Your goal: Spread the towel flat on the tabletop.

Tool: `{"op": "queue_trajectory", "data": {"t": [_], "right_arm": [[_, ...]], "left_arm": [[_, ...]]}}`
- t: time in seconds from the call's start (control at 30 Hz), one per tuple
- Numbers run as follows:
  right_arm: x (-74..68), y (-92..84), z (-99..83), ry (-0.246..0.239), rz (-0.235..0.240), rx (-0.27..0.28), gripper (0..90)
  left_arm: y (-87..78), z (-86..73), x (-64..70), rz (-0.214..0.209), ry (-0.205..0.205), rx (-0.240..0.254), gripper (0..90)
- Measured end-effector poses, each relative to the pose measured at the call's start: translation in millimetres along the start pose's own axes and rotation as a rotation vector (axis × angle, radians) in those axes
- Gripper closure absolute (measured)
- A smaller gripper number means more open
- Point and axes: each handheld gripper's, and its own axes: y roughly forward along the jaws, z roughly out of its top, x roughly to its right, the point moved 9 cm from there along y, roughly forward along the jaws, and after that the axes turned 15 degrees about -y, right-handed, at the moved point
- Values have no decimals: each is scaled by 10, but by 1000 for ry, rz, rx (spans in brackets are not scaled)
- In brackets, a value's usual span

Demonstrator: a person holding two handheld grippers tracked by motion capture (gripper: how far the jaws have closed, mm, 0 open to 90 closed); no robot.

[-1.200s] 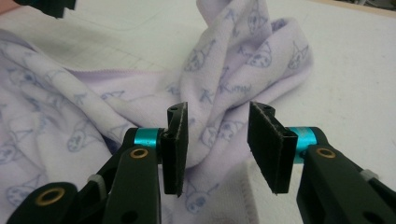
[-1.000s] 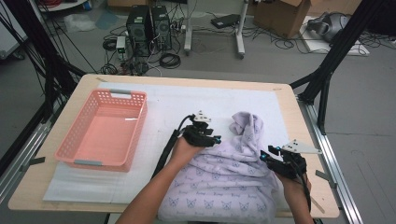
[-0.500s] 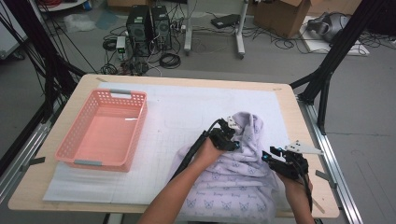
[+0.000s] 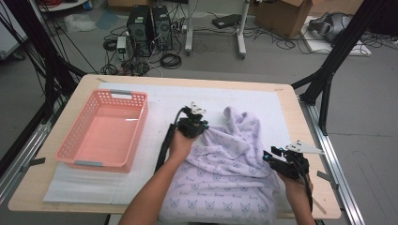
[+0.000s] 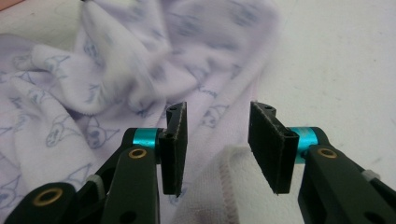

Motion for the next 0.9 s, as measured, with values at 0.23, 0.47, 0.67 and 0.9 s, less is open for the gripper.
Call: {"op": "queue_trajectory", "data": {"t": [0.23,0.47,0.67,0.9], "right_arm": [[131,98,8,40,-29,-18,588],[206,479,211,15,13,-60,619],[15,896,549,-27,126,-48,524],[-257,1253,740,-73,237,-40,695]], "left_arm": [[-432,63,-618,132,-122,128,895],[-526,-19,-725,76,-140,100,890],[-340,-102,-567,5,-134,52,700],[-224,-101,-524,-37,-144,70,546]]}}
